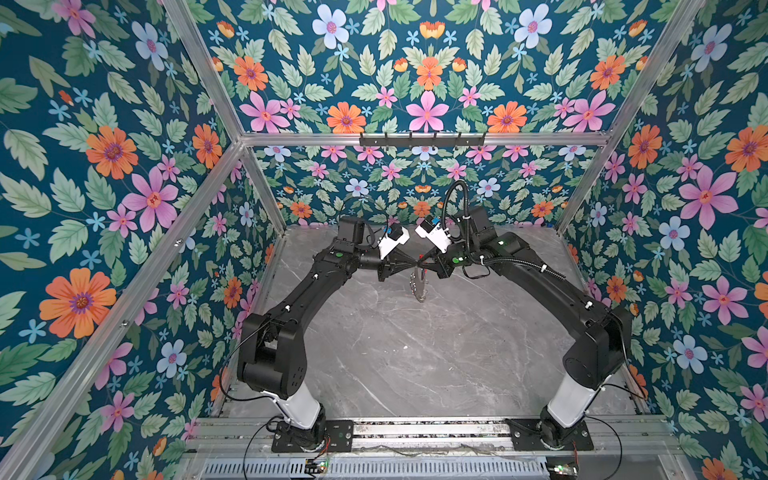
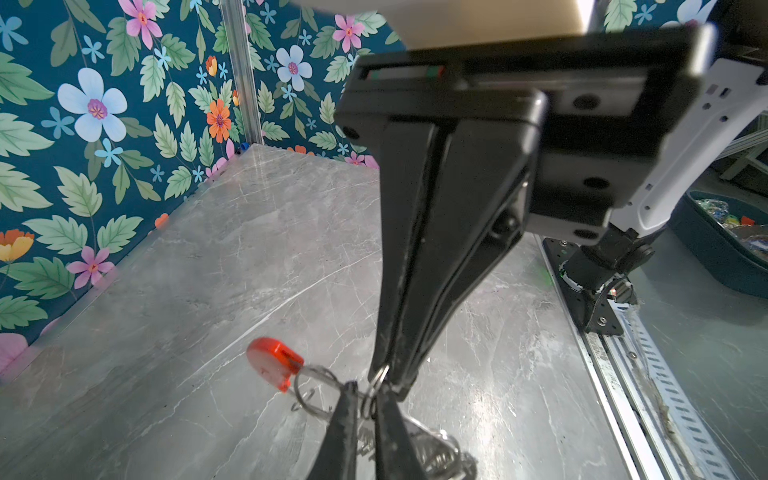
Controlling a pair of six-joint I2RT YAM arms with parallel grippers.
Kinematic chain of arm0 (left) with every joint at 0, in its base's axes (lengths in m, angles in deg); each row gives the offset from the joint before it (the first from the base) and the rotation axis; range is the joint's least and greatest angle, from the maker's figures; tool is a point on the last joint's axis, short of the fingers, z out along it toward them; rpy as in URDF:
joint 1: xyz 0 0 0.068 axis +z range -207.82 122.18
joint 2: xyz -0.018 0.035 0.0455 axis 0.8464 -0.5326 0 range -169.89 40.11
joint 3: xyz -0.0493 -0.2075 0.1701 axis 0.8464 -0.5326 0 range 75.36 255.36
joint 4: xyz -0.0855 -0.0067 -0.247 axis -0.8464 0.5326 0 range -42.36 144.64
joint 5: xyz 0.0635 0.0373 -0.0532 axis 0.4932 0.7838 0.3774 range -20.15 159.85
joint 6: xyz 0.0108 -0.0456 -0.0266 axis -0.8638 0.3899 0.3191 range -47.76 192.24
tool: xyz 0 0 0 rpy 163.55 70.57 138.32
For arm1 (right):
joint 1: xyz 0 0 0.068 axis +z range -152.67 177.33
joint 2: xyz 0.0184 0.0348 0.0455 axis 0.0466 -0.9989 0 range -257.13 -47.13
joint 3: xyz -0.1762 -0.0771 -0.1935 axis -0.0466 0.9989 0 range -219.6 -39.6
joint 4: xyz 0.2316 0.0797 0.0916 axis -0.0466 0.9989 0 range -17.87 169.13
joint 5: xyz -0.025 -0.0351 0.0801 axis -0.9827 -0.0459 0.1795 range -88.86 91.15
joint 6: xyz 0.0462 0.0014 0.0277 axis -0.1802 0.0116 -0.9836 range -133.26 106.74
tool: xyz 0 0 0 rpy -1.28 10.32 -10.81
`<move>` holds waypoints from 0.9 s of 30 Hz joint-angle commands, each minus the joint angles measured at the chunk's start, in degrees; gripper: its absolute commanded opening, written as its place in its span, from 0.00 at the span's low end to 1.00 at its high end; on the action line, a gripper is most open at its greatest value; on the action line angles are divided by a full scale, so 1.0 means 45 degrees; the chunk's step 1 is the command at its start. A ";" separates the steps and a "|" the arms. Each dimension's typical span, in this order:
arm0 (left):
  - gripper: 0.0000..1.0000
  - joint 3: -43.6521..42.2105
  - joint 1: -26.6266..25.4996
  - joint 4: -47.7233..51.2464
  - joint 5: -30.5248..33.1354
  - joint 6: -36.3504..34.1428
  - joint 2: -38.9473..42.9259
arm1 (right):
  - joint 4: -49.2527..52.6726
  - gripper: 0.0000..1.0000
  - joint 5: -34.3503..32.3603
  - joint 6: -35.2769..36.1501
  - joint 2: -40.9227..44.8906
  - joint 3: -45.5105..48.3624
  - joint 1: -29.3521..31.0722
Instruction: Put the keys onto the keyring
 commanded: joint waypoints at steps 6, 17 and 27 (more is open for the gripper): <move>0.01 -0.0403 -0.0077 -0.0573 -0.1103 -0.0513 0.0436 | 0.0057 0.00 0.0531 0.0115 -0.0368 -0.0465 0.0200; 0.00 -0.1853 0.0181 -0.4988 -0.1308 0.3057 0.0768 | -0.1645 0.20 0.0303 -0.1041 0.0438 0.0804 0.0130; 0.00 -0.4861 0.0253 -1.6325 0.0487 1.0540 0.0417 | -0.6207 0.29 0.2142 -0.5812 0.1912 0.3017 -0.1347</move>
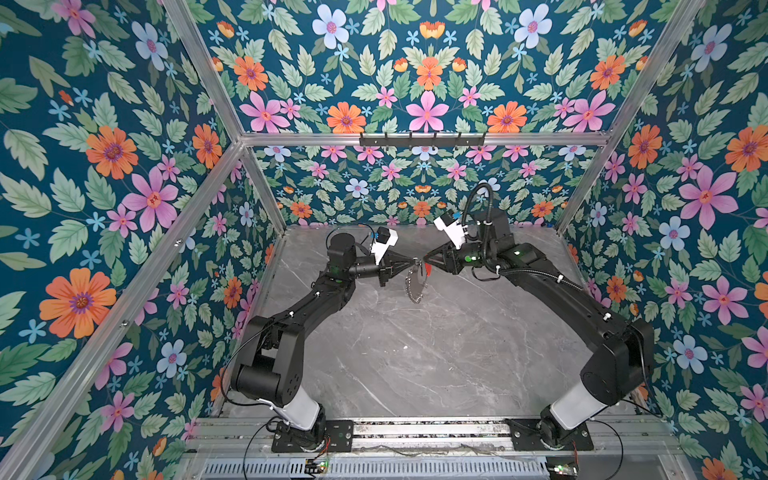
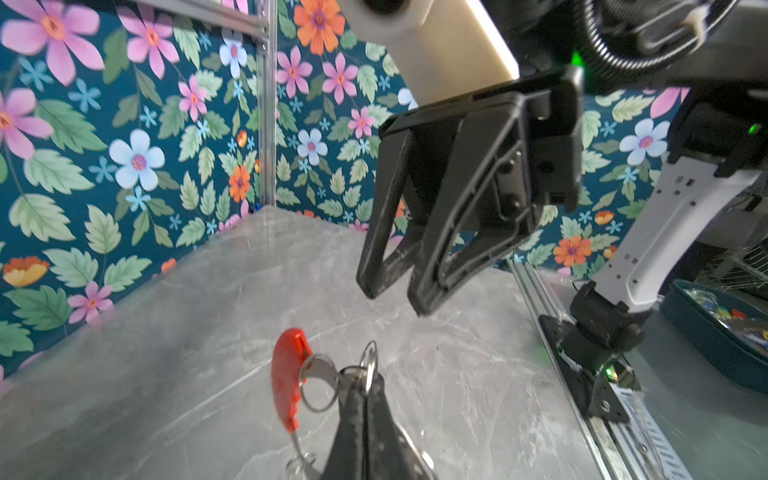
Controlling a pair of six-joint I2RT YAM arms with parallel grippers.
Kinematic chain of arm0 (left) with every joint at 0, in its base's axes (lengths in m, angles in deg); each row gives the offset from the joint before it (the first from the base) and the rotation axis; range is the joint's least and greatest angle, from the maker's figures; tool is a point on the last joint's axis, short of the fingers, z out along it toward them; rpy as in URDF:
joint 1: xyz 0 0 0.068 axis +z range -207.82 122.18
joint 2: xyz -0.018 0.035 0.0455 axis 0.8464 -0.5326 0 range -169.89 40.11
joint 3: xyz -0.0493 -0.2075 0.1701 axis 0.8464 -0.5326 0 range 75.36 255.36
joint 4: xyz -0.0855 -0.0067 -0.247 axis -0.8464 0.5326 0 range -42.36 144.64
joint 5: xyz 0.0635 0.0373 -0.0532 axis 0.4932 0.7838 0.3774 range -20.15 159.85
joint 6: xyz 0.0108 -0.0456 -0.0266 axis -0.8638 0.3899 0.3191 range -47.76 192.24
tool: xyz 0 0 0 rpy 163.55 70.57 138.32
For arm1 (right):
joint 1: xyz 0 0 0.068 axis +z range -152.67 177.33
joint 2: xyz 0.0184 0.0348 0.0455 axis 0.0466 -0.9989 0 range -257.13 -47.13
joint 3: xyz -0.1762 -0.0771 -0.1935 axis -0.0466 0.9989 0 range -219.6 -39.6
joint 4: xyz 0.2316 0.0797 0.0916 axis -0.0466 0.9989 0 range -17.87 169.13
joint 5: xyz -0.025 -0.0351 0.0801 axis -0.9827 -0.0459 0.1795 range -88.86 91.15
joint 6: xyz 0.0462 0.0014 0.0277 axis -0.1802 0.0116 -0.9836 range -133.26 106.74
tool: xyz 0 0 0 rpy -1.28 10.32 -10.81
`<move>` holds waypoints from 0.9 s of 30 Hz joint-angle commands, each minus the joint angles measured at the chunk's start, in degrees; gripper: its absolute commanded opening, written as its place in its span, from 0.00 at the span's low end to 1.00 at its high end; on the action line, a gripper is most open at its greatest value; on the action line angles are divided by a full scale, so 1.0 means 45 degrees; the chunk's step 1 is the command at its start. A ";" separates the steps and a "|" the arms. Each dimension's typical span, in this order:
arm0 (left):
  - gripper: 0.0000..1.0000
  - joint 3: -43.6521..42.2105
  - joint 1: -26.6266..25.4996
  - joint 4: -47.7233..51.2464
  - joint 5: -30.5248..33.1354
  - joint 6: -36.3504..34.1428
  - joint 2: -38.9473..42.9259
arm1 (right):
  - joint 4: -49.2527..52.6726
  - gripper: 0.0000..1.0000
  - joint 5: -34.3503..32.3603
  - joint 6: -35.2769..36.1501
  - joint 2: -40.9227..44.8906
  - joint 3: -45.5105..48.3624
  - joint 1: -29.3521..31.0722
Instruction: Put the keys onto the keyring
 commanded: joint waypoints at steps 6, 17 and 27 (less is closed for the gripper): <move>0.00 -0.0507 0.0008 -0.7303 0.0928 0.4788 -0.0769 | -0.2287 0.30 0.1929 -0.2758 -0.0511 -0.0479 -0.0174; 0.00 -0.0449 0.0008 -0.8173 0.1250 0.5472 -0.1015 | -0.2927 0.25 0.1082 -0.5352 -0.1566 -0.1490 -0.0323; 0.00 -0.0680 -0.0184 -0.6920 0.3470 0.4252 -0.0799 | -0.1202 0.26 -0.0766 -0.6406 -0.1968 -0.2519 -0.0208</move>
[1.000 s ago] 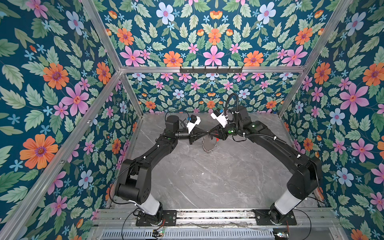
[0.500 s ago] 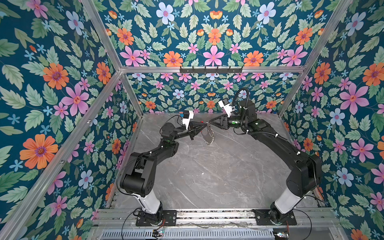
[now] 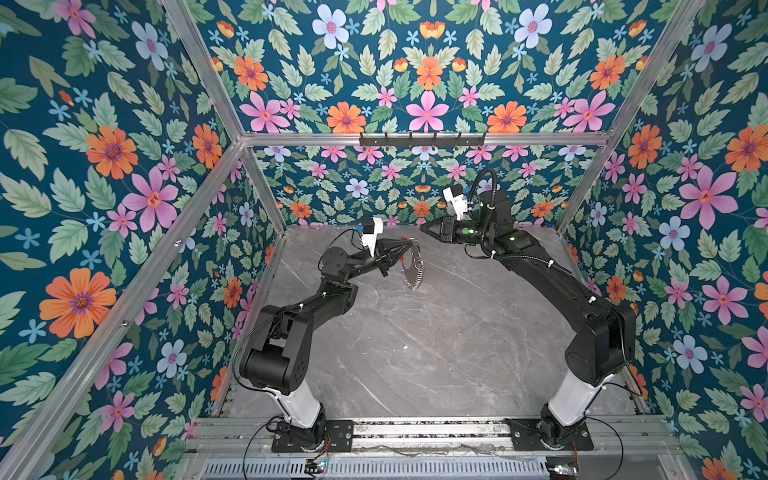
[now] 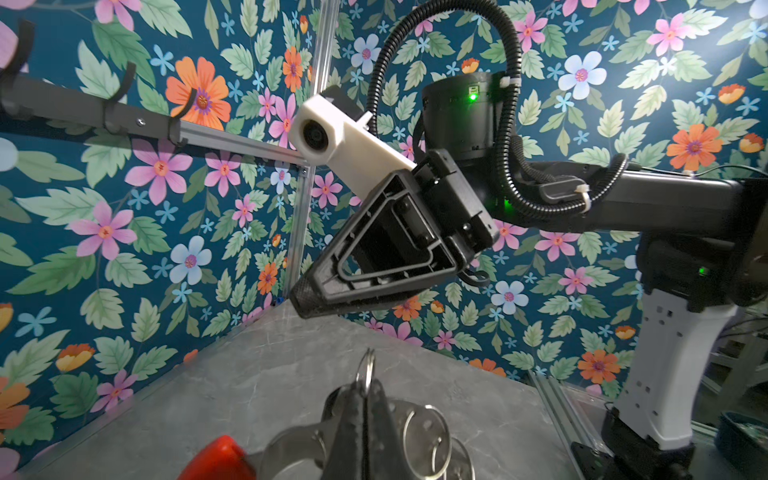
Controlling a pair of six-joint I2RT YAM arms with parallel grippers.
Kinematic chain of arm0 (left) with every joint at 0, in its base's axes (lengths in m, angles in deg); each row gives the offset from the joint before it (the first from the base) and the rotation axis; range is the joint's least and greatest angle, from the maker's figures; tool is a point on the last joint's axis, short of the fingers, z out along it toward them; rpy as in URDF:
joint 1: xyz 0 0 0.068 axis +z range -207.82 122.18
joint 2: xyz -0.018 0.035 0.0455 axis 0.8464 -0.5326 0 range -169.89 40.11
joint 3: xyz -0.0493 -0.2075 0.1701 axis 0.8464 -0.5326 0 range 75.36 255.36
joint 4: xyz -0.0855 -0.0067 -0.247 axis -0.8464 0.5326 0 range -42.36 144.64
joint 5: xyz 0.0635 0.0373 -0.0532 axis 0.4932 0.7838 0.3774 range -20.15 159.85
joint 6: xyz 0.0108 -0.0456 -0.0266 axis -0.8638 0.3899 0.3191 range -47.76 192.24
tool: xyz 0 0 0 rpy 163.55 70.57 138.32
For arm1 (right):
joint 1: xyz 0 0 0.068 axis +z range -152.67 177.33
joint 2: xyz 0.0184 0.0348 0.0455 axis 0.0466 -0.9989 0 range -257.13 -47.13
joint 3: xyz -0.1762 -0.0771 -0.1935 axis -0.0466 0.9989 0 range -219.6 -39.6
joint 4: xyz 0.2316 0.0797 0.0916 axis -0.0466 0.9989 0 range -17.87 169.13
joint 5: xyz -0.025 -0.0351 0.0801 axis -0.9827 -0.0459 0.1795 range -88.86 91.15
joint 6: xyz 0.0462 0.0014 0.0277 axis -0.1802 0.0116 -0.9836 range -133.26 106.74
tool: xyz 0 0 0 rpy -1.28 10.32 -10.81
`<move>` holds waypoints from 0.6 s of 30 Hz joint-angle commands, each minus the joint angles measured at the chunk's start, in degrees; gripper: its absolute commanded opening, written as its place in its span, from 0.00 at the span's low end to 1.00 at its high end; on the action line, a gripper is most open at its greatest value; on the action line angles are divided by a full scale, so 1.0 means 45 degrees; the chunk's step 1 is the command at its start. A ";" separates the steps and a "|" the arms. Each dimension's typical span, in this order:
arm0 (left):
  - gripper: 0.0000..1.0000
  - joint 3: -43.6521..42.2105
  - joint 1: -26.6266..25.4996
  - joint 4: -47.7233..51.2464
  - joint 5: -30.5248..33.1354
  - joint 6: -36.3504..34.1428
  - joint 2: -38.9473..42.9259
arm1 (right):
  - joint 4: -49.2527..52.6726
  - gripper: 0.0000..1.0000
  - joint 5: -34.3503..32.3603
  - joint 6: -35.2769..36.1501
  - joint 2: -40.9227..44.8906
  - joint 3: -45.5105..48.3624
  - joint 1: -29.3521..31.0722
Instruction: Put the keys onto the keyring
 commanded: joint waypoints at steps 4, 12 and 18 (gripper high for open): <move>0.00 -0.0017 -0.0384 0.0423 0.1916 -0.1186 0.0070 | 0.1332 0.26 -0.0991 -0.0302 -0.0376 -0.0774 0.0341; 0.00 0.0042 -0.0722 0.0815 0.2984 -0.1636 0.0087 | 0.2410 0.26 -0.1741 -0.0017 -0.0679 -0.1325 0.0595; 0.00 -0.0172 -0.0925 0.0681 0.4226 -0.1729 0.0206 | 0.2639 0.26 -0.2307 0.0071 -0.0672 -0.1269 0.0882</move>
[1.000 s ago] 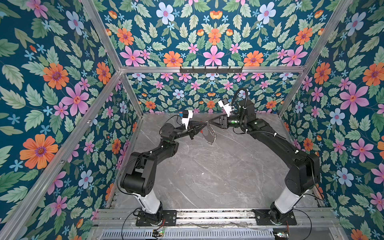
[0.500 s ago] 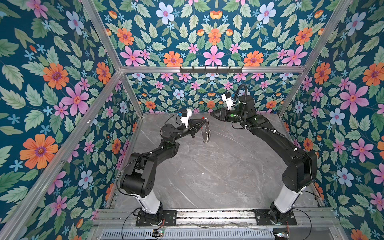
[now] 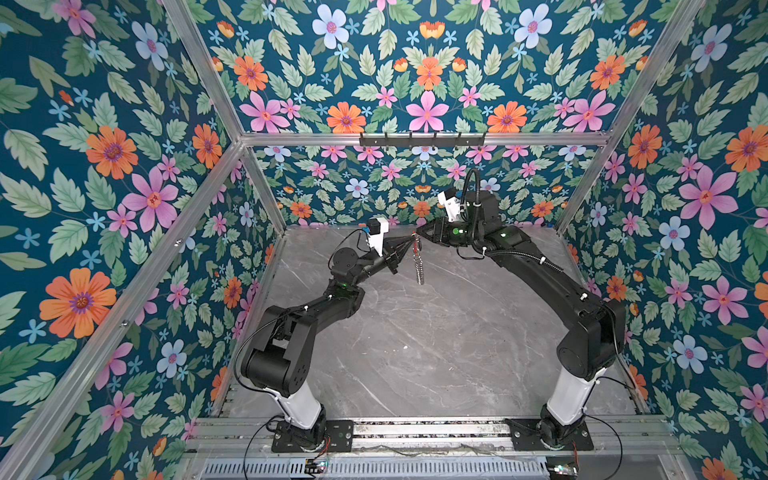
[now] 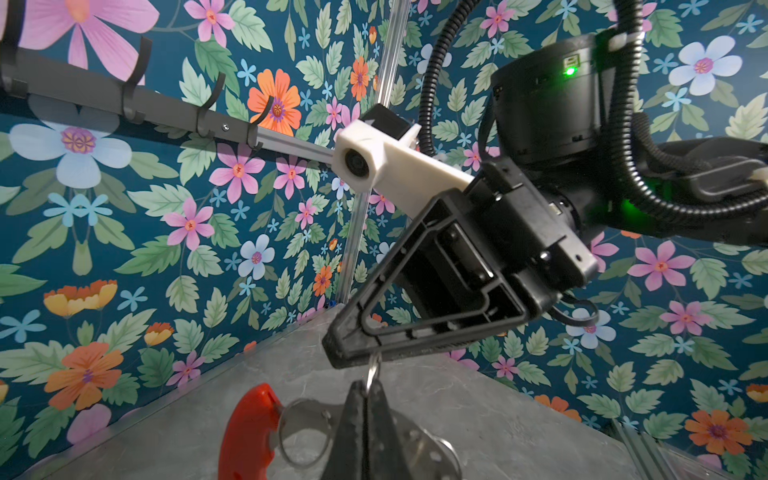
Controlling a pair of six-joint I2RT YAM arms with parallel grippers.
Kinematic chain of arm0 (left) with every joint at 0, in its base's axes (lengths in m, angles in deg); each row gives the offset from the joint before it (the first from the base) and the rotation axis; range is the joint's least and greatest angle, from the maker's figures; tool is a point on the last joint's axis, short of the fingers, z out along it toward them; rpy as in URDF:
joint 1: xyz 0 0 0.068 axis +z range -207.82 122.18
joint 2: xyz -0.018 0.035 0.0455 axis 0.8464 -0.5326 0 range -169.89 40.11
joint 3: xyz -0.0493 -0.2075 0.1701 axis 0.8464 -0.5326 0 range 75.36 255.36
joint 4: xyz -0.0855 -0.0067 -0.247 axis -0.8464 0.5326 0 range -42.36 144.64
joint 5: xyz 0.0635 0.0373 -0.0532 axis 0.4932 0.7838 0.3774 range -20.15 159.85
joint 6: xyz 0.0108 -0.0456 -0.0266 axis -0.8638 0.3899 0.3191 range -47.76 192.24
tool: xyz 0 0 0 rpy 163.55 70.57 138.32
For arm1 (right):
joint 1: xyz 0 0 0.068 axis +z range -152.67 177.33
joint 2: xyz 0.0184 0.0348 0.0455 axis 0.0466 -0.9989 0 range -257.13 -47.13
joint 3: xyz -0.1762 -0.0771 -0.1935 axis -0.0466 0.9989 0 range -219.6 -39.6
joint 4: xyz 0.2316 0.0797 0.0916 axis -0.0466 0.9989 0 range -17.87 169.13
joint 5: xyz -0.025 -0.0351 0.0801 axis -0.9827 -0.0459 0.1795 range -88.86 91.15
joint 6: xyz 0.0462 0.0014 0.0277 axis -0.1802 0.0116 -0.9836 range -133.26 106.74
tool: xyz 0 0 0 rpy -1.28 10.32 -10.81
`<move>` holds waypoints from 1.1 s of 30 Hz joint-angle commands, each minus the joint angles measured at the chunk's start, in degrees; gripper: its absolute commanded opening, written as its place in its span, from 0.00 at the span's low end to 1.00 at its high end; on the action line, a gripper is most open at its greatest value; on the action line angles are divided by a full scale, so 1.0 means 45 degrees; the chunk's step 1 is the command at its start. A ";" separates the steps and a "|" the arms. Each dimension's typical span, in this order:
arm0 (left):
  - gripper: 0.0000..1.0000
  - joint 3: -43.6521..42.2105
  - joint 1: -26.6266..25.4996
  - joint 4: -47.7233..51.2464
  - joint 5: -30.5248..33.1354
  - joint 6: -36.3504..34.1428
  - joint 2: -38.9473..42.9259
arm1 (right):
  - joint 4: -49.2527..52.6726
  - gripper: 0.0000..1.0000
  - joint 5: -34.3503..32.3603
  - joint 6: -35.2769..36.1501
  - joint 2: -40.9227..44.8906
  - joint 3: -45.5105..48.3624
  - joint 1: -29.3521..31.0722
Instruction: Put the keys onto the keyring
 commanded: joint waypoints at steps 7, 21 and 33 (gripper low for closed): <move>0.00 -0.0187 -0.0573 -0.0703 0.2531 -0.0306 -0.0046 | 0.0567 0.26 -0.0916 -0.0031 -0.0345 -0.0010 0.0546; 0.00 -0.0555 -0.0242 -0.1568 0.1369 0.0348 0.0018 | 0.0305 0.25 -0.0790 0.0139 0.0164 0.0995 -0.0396; 0.00 0.0745 0.1767 -0.4397 -0.5972 0.4839 -0.1392 | -0.0909 0.30 0.3368 0.0430 -0.0053 0.1029 -0.1351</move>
